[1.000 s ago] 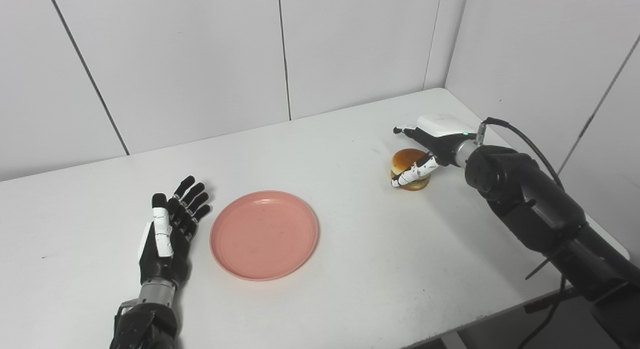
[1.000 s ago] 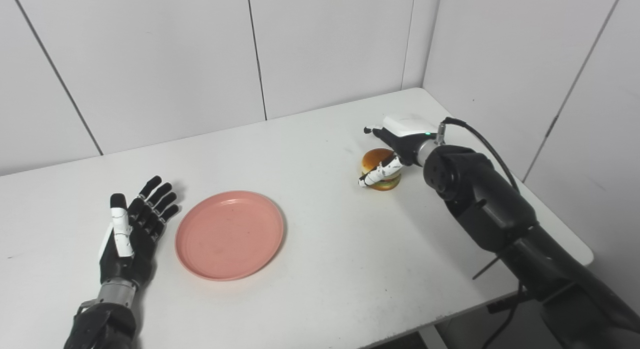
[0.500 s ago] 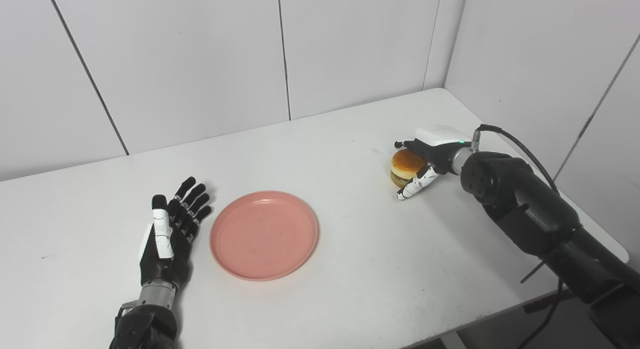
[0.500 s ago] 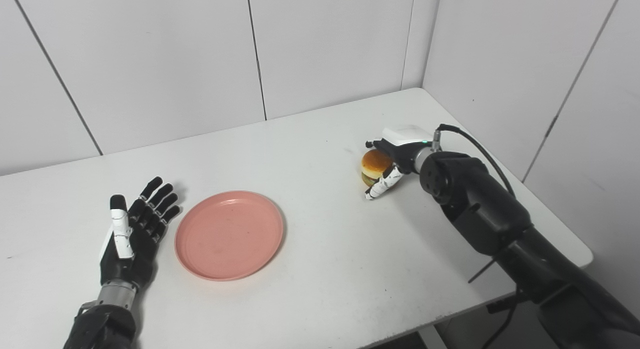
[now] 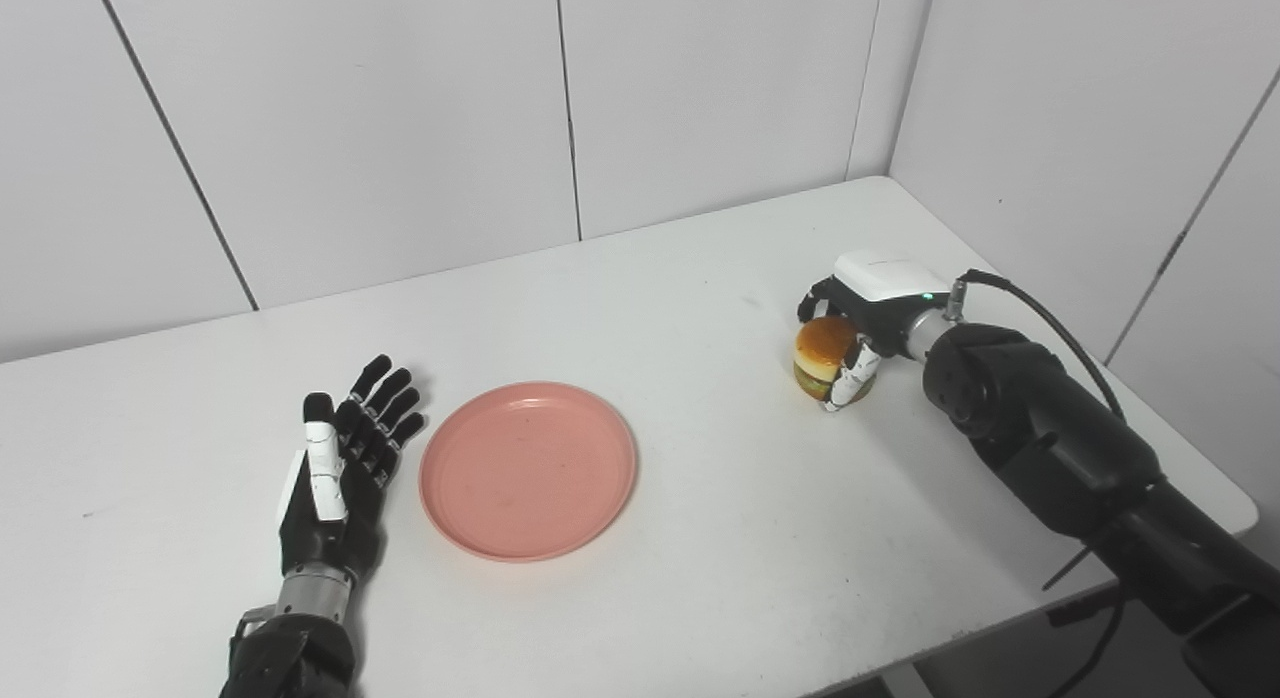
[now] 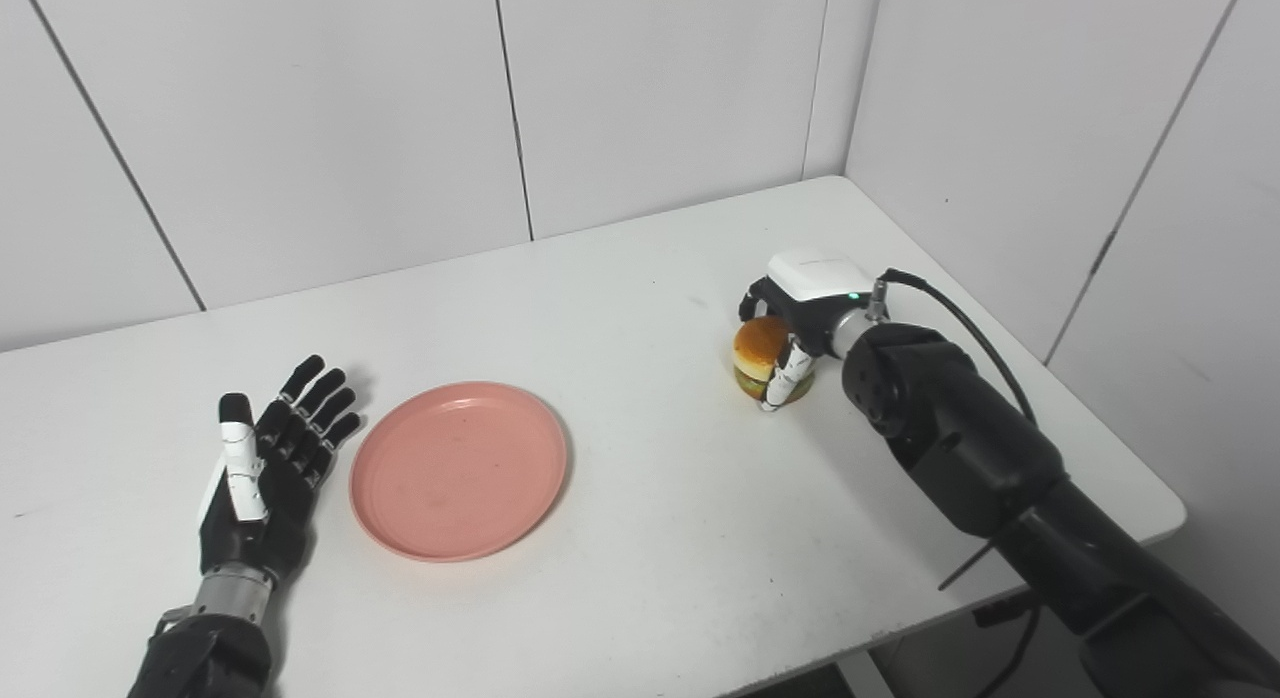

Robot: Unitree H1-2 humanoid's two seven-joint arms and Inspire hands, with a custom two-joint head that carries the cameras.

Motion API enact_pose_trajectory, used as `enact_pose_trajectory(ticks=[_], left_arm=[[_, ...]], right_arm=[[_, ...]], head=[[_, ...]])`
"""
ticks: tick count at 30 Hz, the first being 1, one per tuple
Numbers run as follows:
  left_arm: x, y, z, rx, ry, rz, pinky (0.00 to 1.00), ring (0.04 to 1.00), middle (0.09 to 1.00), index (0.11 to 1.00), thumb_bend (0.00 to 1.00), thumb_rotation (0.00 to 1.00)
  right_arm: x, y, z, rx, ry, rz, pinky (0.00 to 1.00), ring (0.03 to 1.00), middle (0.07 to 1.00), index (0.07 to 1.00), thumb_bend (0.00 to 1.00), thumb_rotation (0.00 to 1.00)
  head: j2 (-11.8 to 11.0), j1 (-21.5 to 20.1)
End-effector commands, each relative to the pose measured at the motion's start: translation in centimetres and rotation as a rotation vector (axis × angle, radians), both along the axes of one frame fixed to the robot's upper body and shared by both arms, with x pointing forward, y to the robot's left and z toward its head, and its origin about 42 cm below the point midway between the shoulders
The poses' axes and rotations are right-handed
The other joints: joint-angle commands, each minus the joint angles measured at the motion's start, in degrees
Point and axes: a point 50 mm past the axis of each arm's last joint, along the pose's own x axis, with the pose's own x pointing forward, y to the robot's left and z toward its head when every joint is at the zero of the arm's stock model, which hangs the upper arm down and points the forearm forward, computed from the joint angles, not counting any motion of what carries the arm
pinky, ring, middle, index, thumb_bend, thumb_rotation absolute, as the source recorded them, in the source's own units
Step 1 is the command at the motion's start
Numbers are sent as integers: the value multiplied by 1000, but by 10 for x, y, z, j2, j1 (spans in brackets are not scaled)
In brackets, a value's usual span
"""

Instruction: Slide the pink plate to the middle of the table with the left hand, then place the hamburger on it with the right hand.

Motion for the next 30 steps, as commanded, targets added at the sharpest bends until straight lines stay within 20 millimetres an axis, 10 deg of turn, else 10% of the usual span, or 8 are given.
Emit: enact_pose_trajectory(ticks=[1, 14, 30], left_arm=[[-2, -3, 1, -9, -10, -11, 889, 896, 886, 859, 856, 1000], [-3, -3, 1, -15, -9, -19, 883, 902, 890, 861, 843, 1000], [-18, -22, 6, -21, 20, 21, 886, 893, 881, 854, 838, 1000]], right_arm=[[6, 0, 23, -14, -118, 31, 159, 253, 472, 494, 525, 0], [3, 14, 27, 38, -288, 45, 318, 361, 404, 514, 519, 0], [-26, 66, 58, 258, -452, 256, 125, 179, 469, 483, 526, 0]], head=[[-1, 0], [-2, 11], [-13, 145]])
